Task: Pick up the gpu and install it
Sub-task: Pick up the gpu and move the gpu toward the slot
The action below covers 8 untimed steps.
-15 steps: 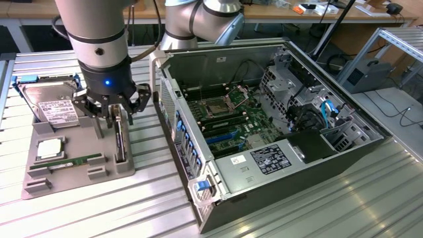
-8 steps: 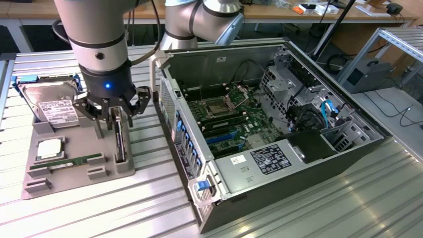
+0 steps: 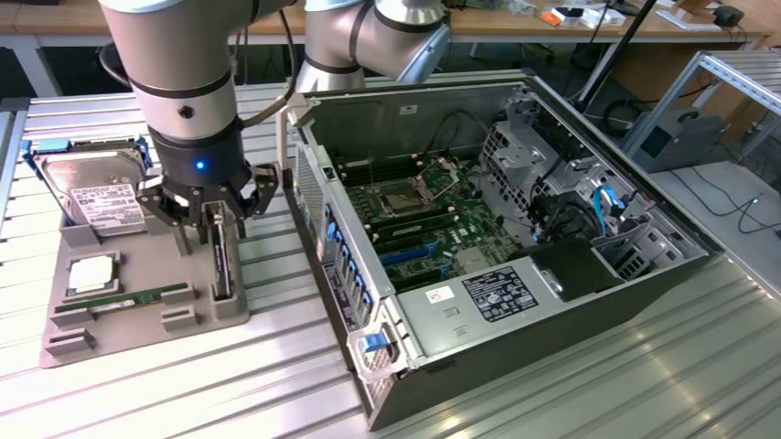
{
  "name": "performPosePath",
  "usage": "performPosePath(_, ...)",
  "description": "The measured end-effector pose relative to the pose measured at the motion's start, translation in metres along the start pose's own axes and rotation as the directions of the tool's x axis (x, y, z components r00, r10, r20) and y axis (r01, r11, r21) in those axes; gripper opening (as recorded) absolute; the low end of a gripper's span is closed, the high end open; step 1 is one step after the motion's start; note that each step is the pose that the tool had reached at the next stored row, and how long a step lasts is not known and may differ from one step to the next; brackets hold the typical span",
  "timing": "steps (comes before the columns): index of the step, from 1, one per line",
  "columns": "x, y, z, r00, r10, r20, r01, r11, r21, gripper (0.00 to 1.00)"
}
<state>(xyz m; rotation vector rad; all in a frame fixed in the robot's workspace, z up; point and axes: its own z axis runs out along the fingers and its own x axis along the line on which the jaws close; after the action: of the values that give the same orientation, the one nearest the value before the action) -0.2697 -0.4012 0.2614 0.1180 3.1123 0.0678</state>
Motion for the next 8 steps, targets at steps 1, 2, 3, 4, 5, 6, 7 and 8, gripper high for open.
performPosePath(1,0.0000,-0.0001,0.0005,1.0000,0.000,0.0000,0.000,1.0000,0.0000,0.48)
performPosePath(2,0.0000,-0.0002,0.0011,1.0000,0.000,0.0000,0.000,1.0000,0.0000,0.48)
performPosePath(3,0.0000,-0.0002,0.0019,1.0000,0.000,0.0002,0.000,1.0000,-0.0002,0.48)
performPosePath(4,0.0002,-0.0003,0.0026,1.0000,0.000,0.0001,0.000,1.0000,-0.0001,0.48)
performPosePath(5,0.0009,-0.0004,0.0036,1.0000,0.000,0.0001,0.000,1.0000,0.0000,0.48)
performPosePath(6,0.0019,-0.0005,0.0049,1.0000,0.000,0.0001,0.000,1.0000,0.0000,0.48)
performPosePath(7,0.0021,-0.0006,0.0055,1.0000,0.000,0.0002,0.000,1.0000,-0.0002,0.48)
performPosePath(8,0.0022,-0.0006,0.0062,1.0000,0.000,0.0002,0.000,1.0000,-0.0002,0.48)
